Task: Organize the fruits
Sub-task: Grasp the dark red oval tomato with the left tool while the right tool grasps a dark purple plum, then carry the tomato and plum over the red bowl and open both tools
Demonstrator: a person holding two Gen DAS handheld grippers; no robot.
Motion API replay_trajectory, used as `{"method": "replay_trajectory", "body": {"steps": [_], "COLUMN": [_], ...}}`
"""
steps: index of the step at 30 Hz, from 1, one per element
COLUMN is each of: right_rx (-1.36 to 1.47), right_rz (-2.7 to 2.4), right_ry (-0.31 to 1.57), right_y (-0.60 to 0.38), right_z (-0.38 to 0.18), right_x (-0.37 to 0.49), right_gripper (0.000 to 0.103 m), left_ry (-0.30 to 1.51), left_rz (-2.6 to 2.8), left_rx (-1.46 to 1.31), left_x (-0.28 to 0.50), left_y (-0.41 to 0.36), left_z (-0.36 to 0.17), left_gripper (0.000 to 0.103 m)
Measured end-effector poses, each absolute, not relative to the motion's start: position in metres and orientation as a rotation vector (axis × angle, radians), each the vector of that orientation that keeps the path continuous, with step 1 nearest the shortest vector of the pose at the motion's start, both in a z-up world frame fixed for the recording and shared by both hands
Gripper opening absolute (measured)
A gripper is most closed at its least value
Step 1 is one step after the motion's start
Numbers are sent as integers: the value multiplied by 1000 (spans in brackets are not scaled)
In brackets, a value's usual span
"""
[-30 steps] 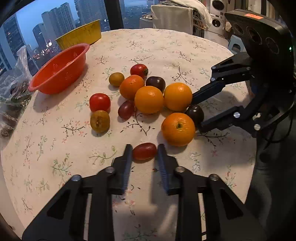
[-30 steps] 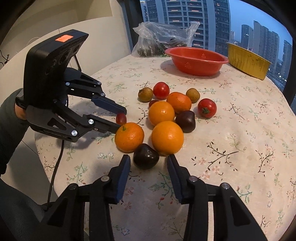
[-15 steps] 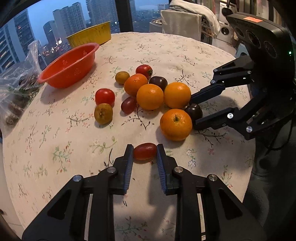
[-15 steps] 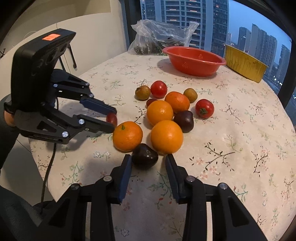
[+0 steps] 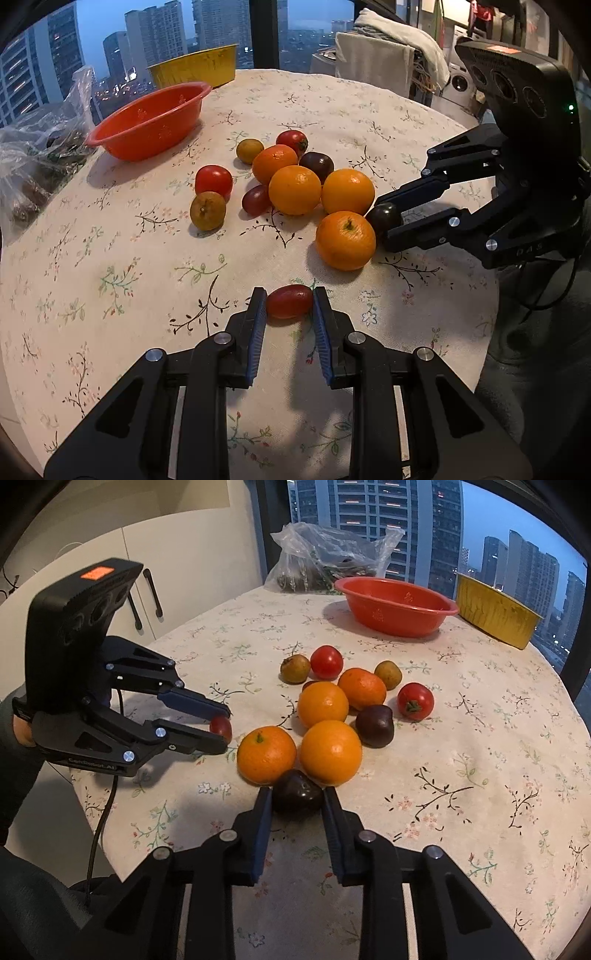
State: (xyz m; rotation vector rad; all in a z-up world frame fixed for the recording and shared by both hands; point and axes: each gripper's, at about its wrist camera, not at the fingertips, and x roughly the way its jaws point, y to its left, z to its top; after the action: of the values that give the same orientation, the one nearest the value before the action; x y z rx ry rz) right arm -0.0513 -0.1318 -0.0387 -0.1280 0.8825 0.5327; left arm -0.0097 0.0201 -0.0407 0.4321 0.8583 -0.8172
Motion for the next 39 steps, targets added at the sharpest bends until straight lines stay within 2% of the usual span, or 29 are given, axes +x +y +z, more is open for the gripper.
{"method": "replay_trajectory", "body": {"steps": [9,18,28,39], "right_rx": [-82,-17,-79,-119], "right_rz": [562,526,449,495], "right_ry": [892,852,715,780], "right_y": [-147,-189,-217,-167], "right_z": [-40,-19,38,47], "right_x": [-49,-25,62,187], "right_gripper": [29,29,29,29], "left_ry": [859,823,760,787], "left_rz": [-807,-756,-591,-544], "left_rx": [387,334,304,286], "left_x": [-8,19,118,237], "left_y": [26,36,33,-15], "left_z": [-37,-8,42,43], "left_gripper": [23,23,23,23]}}
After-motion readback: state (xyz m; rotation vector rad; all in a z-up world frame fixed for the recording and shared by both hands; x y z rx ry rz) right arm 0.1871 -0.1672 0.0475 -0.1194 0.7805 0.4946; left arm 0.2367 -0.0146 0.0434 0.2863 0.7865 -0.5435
